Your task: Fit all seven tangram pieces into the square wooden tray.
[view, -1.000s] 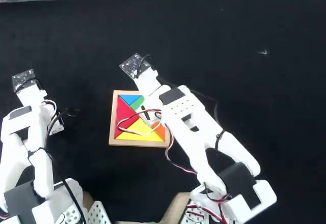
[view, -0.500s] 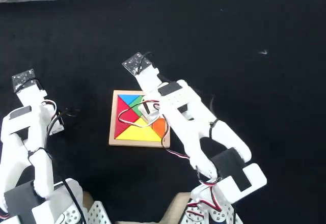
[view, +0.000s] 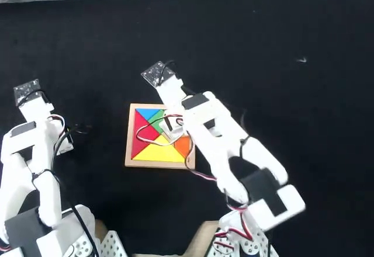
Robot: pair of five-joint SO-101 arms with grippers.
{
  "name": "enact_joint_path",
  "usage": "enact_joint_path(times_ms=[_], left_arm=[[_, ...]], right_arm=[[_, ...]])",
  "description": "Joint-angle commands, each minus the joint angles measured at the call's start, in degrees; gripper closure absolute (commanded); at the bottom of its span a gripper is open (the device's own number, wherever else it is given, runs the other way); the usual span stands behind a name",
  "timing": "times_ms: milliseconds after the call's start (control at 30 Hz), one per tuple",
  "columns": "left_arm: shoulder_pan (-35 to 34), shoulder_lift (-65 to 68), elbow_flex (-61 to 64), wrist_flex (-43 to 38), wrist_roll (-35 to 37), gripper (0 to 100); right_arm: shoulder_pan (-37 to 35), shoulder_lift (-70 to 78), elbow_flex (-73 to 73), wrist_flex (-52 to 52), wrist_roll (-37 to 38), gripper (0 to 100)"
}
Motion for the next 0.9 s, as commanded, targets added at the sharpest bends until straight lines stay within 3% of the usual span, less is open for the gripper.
enact_joint_path(times_ms=[0, 200, 433, 533, 667, 867], left_arm=[[0.22, -0.70, -0.40, -0.53, -0.18, 94], [0.31, -0.79, -1.80, -0.53, 1.23, 94], [-0.22, -0.79, -3.03, -0.62, 18.29, 94], [0.22, -0.79, -3.03, -0.44, 16.53, 94], [1.10, -1.32, -6.37, 0.97, 7.65, 94], [7.16, -9.05, -26.68, 18.11, 4.66, 94]], right_arm=[[0.97, 0.84, -4.88, 0.53, 0.44, 98.8], [3.87, -9.45, -7.60, 8.35, 0.18, 98.8], [16.79, -29.23, 3.12, 6.07, 0.18, 98.8], [22.07, -37.76, 9.01, 6.24, 0.35, 98.8], [28.22, -49.01, 16.66, 6.33, 0.62, 98.8], [30.59, -62.11, 18.33, 8.18, 0.62, 98.7]])
